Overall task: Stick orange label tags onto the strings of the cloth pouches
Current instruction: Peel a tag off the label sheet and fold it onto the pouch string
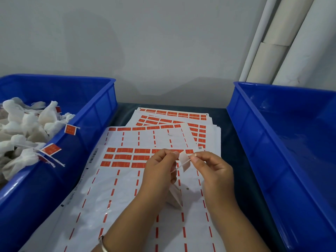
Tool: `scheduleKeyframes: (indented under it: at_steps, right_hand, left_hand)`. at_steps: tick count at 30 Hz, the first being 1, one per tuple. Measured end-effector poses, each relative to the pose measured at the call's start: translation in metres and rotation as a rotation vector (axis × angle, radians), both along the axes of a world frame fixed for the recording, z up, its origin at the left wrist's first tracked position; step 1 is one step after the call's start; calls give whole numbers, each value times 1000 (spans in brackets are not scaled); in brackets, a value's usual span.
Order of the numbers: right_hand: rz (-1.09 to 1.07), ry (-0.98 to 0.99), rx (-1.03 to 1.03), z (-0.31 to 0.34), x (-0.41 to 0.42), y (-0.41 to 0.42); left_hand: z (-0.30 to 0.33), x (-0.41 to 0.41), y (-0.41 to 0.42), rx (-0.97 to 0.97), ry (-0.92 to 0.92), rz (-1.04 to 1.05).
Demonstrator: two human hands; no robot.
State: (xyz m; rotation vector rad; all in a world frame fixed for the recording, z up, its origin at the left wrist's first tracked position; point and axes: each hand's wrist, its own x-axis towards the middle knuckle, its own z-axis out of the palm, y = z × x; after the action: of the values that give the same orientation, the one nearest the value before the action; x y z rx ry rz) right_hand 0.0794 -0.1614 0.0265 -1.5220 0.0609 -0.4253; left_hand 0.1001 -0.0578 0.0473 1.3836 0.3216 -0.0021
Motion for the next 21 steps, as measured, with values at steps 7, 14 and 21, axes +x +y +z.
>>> scheduleKeyframes:
  at_steps: [7,14,21]
  right_hand:
    - [-24,26,28,0,1,1]
    - [-56,71,81,-4,5,-1]
    - [-5,108,207,-1,5,-3]
  left_hand:
    - [-1,-1,3,-11,-11,-22]
    - [-1,-1,4,16,-22,-20]
    - [0,-7,5,148,-176,-136]
